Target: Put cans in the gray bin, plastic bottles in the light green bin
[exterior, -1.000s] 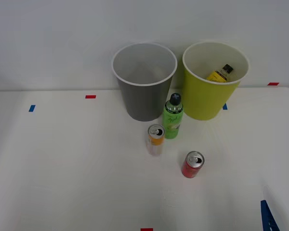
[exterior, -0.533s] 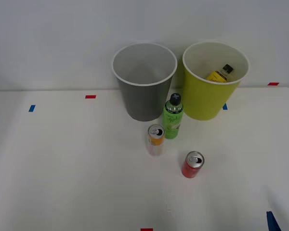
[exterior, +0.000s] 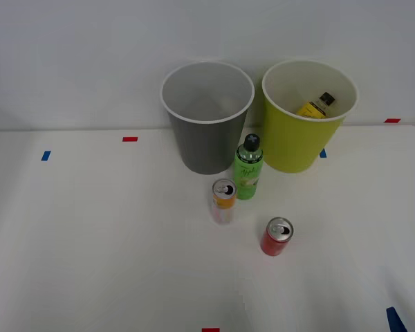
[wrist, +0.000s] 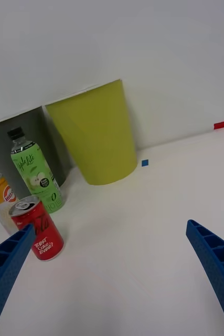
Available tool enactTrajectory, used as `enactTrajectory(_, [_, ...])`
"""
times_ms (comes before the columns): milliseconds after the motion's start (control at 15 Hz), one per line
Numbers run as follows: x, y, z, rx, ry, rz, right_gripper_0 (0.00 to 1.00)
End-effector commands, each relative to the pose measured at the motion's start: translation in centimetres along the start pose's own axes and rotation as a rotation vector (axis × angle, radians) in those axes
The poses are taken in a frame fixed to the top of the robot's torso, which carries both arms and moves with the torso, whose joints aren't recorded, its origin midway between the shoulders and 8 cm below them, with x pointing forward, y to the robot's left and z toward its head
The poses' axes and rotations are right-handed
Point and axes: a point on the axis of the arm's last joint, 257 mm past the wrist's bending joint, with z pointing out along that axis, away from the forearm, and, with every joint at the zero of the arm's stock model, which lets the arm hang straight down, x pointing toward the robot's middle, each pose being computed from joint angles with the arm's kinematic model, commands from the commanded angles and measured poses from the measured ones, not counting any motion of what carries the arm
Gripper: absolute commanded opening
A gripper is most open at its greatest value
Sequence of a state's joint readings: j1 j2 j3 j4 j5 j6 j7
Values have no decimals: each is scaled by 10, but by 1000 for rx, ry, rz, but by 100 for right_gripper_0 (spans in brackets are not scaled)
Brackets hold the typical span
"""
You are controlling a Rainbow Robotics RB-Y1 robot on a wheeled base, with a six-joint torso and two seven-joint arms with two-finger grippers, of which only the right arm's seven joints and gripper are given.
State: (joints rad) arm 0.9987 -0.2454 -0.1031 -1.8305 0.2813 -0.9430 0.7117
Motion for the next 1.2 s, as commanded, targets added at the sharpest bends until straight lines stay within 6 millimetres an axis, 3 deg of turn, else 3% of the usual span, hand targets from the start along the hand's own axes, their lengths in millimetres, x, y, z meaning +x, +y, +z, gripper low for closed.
enactTrajectory(67, [4, 3, 2, -1, -2, -13, 100])
enactTrajectory(1200, [12, 17, -7, -9, 17, -7, 100])
